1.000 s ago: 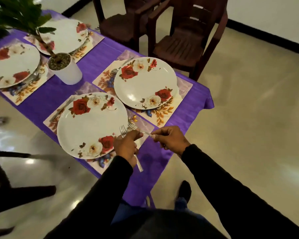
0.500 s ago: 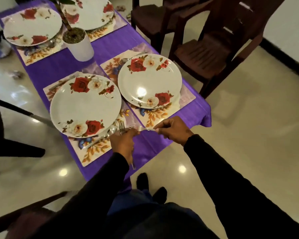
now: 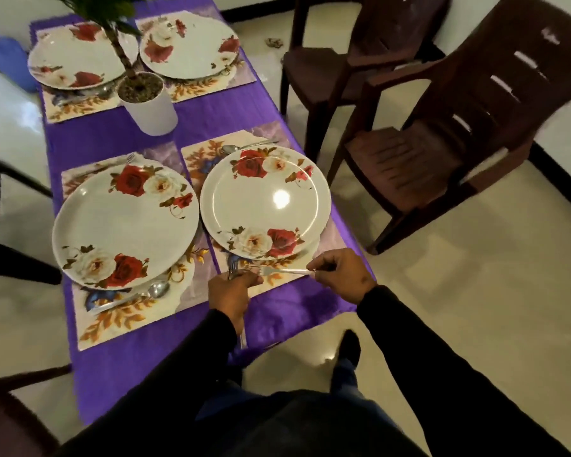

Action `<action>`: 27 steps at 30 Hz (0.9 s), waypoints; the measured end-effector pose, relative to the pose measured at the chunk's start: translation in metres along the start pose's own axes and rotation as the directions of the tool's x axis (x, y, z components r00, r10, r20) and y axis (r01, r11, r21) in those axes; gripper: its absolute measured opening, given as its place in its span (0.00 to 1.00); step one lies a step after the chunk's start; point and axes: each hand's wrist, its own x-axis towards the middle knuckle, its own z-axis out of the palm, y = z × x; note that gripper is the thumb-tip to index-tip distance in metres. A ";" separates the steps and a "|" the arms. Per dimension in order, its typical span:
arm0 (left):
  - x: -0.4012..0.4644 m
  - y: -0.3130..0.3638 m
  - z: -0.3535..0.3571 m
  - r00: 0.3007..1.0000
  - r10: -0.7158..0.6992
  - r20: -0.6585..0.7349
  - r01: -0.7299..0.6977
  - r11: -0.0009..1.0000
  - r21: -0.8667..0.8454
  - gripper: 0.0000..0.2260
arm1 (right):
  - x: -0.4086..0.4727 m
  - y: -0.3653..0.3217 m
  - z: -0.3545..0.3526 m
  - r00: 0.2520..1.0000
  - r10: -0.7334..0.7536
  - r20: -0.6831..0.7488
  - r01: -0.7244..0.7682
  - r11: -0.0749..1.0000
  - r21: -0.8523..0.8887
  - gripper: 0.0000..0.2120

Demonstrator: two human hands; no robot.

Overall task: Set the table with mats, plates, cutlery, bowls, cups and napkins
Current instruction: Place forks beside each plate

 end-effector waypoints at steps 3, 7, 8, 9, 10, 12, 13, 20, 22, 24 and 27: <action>0.001 -0.015 0.025 0.995 -0.040 -0.096 0.038 0.999 -0.024 0.05 | 0.030 0.014 -0.027 0.995 -0.058 0.080 0.063 0.996 -0.065 0.07; -0.003 -0.032 0.044 0.968 -0.101 -0.231 0.082 0.992 -0.091 0.07 | 0.059 0.019 -0.043 0.969 -0.145 0.198 0.177 0.972 -0.157 0.08; -0.004 -0.035 0.049 0.960 -0.105 -0.259 0.074 0.989 -0.126 0.06 | 0.066 0.019 -0.044 0.957 -0.172 0.233 0.216 0.960 -0.179 0.08; -0.005 -0.037 0.052 0.952 -0.114 -0.284 0.070 0.985 -0.159 0.05 | 0.073 0.018 -0.043 0.946 -0.193 0.262 0.248 0.948 -0.197 0.09; -0.004 -0.038 0.055 0.943 -0.132 -0.305 0.078 0.980 -0.182 0.05 | 0.078 0.018 -0.042 0.935 -0.204 0.289 0.271 0.938 -0.215 0.11; -0.004 -0.039 0.059 0.925 -0.157 -0.346 0.088 0.975 -0.206 0.04 | 0.084 0.018 -0.041 0.907 -0.208 0.366 0.310 0.919 -0.244 0.12; -0.003 -0.037 0.060 0.920 -0.154 -0.361 0.085 0.976 -0.199 0.04 | 0.088 0.019 -0.040 0.892 -0.219 0.396 0.340 0.901 -0.268 0.12; 0.012 -0.035 0.065 0.914 -0.090 -0.396 0.078 0.996 -0.047 0.09 | 0.102 0.032 -0.039 0.802 -0.332 0.496 0.544 0.747 -0.381 0.10; 0.017 -0.040 0.065 0.896 -0.087 -0.435 0.090 0.996 -0.013 0.11 | 0.103 0.036 -0.038 0.786 -0.360 0.503 0.571 0.734 -0.368 0.10; 0.018 -0.042 0.067 0.882 -0.089 -0.464 0.106 0.994 0.011 0.11 | 0.103 0.039 -0.040 0.782 -0.377 0.497 0.584 0.723 -0.369 0.11; 0.020 -0.044 0.065 0.873 -0.127 -0.472 0.134 0.991 -0.021 0.15 | 0.110 0.042 -0.043 0.773 -0.379 0.508 0.586 0.732 -0.347 0.11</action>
